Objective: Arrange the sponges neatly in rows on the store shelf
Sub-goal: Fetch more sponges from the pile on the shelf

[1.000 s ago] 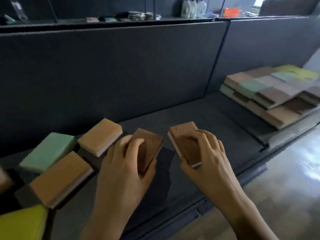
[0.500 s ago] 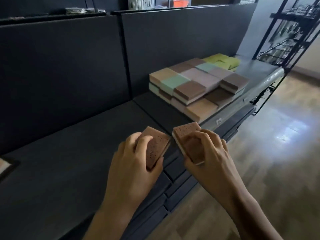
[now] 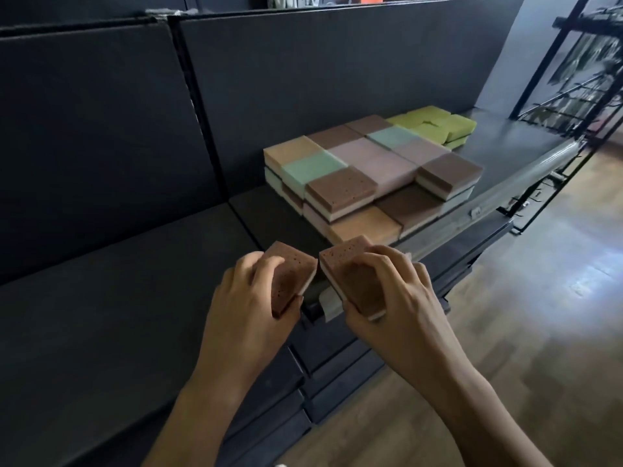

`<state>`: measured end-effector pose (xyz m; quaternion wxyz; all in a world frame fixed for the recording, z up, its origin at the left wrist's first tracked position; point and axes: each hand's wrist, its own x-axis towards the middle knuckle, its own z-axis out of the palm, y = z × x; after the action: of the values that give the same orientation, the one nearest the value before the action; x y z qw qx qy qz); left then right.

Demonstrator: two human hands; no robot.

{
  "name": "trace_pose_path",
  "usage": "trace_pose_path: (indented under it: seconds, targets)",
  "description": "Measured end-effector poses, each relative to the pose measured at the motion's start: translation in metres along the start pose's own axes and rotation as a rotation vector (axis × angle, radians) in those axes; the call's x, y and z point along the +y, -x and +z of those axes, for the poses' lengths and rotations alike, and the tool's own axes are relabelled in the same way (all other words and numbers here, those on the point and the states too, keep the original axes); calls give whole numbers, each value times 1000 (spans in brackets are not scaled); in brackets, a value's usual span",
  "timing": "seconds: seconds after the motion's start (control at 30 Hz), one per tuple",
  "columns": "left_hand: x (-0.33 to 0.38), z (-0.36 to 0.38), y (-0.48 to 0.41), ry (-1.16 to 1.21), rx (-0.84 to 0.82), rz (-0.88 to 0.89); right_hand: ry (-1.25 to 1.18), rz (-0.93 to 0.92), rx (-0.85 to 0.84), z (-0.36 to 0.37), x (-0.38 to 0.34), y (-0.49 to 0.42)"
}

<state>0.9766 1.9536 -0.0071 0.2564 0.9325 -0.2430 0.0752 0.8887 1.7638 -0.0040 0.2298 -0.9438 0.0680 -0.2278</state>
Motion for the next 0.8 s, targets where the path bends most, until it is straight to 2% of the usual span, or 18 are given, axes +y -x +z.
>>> trace_pose_path:
  seconds: [0.1, 0.3, 0.47, 0.6, 0.8]
  targets:
    - [-5, 3, -7, -19, -42, 2, -5, -22, 30, -3, -4, -5]
    - [-5, 0, -20, -96, -98, 47, 60, -12, -29, -19, -4, -8]
    - [8, -10, -34, 20, -68, 240, 65, -60, -96, -24, -5, -10]
    - [21, -1, -46, 42, -144, 461, 37, -98, -172, -26, 0, -13]
    - [30, 1, -55, 86, -230, 529, -120, -165, -257, -38, 25, -26]
